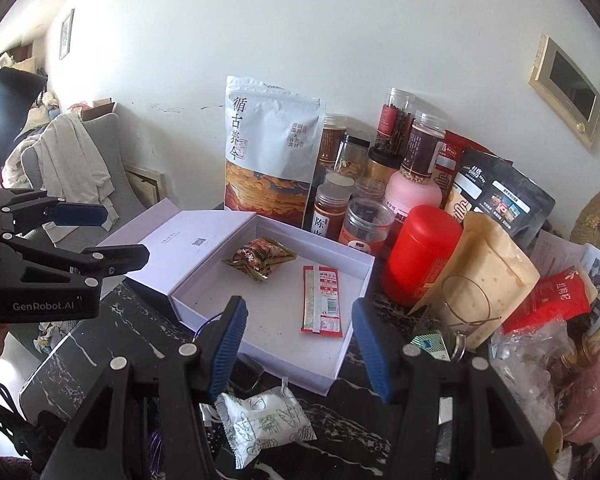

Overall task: Organize objects
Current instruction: 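Withdraw both tools up and away from the white box, then reach the left tool to the black scrunchie while the right tool grasps the polka-dot item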

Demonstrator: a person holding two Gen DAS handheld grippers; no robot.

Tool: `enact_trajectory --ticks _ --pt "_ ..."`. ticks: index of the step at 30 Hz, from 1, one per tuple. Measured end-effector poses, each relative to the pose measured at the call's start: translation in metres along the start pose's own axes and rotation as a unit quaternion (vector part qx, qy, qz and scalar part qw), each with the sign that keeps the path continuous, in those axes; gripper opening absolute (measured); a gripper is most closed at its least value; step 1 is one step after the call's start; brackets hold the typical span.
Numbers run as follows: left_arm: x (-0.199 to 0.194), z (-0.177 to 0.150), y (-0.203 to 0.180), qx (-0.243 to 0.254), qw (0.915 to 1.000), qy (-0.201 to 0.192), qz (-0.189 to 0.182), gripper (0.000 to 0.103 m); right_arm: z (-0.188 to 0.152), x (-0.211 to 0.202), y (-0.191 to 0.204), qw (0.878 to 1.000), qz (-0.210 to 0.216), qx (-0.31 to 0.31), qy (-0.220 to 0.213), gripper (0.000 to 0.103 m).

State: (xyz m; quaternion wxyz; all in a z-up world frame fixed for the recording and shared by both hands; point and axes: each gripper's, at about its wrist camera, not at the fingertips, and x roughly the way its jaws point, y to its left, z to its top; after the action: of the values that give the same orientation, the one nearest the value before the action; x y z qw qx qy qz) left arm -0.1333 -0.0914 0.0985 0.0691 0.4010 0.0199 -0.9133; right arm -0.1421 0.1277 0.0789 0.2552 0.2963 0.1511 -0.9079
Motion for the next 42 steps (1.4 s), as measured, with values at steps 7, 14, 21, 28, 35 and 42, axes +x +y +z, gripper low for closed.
enact_trajectory --ticks 7,14,21,28,35,42 --pt "-0.032 -0.031 -0.002 -0.003 1.0 -0.007 0.003 0.066 -0.017 -0.024 0.015 1.0 0.004 -0.005 -0.004 0.056" --pt "-0.055 -0.06 -0.001 -0.006 0.9999 -0.008 0.008 0.066 -0.036 -0.041 0.029 1.0 0.009 -0.001 -0.002 0.056" --pt "-0.068 -0.091 0.001 -0.004 1.0 -0.003 0.007 0.066 -0.062 -0.054 0.042 1.0 0.011 0.005 0.007 0.056" --pt "-0.07 -0.123 0.002 -0.01 0.9999 0.006 -0.004 0.067 -0.09 -0.054 0.046 1.0 0.008 0.017 0.025 0.056" --pt "-0.061 -0.15 0.003 -0.006 0.9998 0.02 -0.007 0.067 -0.115 -0.053 0.048 0.999 0.003 0.032 0.042 0.056" --pt "-0.048 -0.173 0.013 -0.024 0.9987 0.037 -0.028 0.067 -0.134 -0.046 0.05 0.997 0.003 0.048 0.062 0.056"
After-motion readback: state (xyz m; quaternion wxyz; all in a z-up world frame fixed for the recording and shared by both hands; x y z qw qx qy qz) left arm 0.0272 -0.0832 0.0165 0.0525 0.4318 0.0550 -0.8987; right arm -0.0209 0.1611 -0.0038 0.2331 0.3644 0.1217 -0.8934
